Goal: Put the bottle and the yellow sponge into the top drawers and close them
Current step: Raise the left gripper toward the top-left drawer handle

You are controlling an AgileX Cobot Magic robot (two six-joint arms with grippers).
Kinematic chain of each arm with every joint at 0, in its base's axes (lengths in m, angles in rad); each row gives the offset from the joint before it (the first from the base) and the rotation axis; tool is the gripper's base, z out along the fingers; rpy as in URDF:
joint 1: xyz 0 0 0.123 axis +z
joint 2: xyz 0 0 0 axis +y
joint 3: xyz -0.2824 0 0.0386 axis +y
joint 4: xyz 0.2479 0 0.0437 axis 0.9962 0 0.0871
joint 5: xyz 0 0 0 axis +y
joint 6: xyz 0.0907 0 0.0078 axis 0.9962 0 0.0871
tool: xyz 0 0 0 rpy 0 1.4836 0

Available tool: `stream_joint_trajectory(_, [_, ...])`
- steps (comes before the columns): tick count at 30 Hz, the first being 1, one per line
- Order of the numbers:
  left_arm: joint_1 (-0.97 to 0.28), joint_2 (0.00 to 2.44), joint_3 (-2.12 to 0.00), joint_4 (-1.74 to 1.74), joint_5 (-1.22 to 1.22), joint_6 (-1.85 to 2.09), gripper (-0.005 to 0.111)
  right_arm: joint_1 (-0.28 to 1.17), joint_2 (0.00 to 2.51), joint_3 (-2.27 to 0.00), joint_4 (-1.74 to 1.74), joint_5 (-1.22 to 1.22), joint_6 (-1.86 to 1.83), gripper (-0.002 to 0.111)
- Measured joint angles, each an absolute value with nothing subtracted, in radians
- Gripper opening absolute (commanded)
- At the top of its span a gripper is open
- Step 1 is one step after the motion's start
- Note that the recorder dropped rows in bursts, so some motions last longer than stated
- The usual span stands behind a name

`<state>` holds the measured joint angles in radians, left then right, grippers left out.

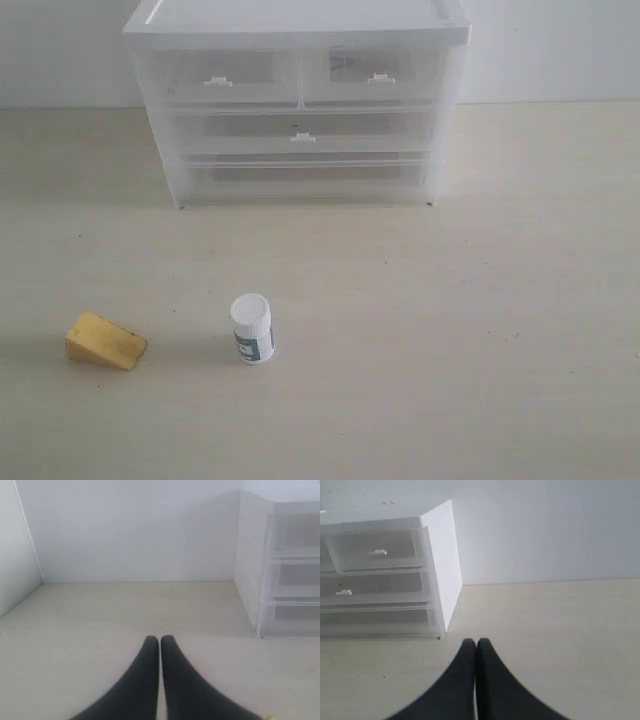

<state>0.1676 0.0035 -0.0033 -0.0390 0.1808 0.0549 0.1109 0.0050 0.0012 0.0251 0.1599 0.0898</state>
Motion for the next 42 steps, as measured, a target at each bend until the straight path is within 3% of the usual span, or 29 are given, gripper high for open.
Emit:
stream_joint_trajectory(11, [0.168, 0.004, -0.003, -0.109, 0.102, -0.015, 0.004, 0.111, 0.005, 0.001, 0.032, 0.152, 0.147, 0.000])
stream_joint_trajectory(16, [0.168, 0.004, -0.003, -0.256, -0.164, -0.255, 0.004, 0.111, 0.005, 0.001, 0.040, -0.134, 0.421, 0.000])
stream_joint_trajectory(21, [0.168, 0.099, -0.093, 0.105, -0.405, -0.542, 0.004, 0.140, 0.082, -0.063, -0.188, -0.164, 0.530, 0.000])
stream_joint_trajectory(26, [0.168, 0.603, -0.241, 0.663, -0.575, -0.958, 0.004, 0.264, 0.443, -0.108, -0.304, -0.202, 0.584, 0.000])
stream_joint_trajectory(29, [0.166, 0.992, -0.296, 0.806, -0.904, -1.068, 0.005, 0.358, 0.672, -0.110, -0.319, -0.320, 0.571, 0.000])
stream_joint_trajectory(32, [0.141, 1.247, -0.358, 0.832, -1.070, -1.108, 0.015, 0.411, 0.807, -0.110, -0.325, -0.426, 0.549, 0.000])
stream_joint_trajectory(34, [0.104, 1.414, -0.420, 0.839, -1.142, -1.149, 0.032, 0.423, 0.889, -0.110, -0.330, -0.499, 0.534, 0.000])
stream_joint_trajectory(36, [0.039, 1.619, -0.528, 0.854, -1.189, -1.206, 0.041, 0.429, 0.978, -0.111, -0.331, -0.564, 0.513, 0.000])
stream_joint_trajectory(42, [-0.013, 1.876, -0.731, 0.860, -1.206, -1.421, 0.043, 0.429, 1.043, -0.115, -0.331, -0.599, 0.476, 0.000])
